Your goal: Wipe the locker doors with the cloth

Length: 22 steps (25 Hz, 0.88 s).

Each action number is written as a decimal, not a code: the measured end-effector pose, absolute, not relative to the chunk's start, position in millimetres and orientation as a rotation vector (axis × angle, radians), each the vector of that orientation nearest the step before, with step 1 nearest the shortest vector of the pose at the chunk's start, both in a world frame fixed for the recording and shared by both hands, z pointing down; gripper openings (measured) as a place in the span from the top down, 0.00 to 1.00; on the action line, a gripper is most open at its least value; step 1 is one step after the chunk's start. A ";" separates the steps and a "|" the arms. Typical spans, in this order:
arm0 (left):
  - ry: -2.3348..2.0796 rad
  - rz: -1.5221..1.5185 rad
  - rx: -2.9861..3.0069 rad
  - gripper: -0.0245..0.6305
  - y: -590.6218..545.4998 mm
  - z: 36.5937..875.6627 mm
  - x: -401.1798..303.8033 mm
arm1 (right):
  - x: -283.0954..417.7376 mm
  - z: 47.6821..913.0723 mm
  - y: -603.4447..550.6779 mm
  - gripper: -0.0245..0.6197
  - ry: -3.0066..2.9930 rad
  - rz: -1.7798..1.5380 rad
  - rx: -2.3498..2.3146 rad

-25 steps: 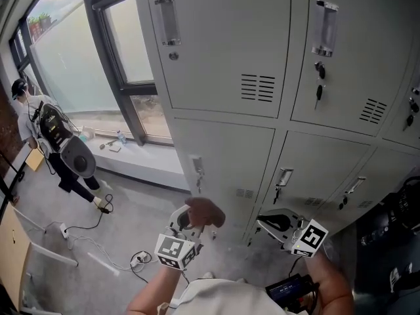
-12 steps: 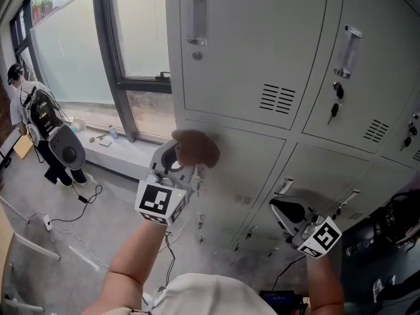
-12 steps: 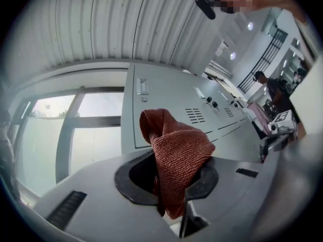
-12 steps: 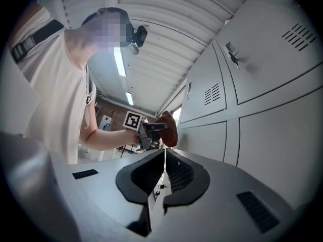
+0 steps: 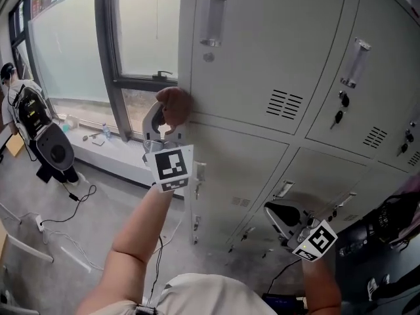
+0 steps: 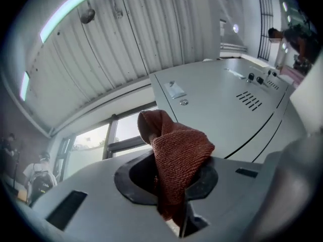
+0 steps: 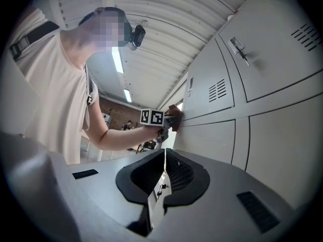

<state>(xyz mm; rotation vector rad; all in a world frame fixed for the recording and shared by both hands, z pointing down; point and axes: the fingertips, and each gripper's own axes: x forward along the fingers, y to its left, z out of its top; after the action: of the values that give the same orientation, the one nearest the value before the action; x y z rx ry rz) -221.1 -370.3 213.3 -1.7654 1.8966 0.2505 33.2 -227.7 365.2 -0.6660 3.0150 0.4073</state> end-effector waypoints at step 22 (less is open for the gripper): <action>1.175 0.121 -2.001 0.86 -330.5 223.7 72.9 | 83.9 363.8 -214.9 0.93 2.946 0.422 -0.918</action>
<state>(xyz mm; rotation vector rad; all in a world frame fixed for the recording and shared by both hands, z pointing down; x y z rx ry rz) 72.9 -330.5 223.7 -2.0005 1.1755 0.1209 83.9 -214.9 363.8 -0.9179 2.9460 0.4220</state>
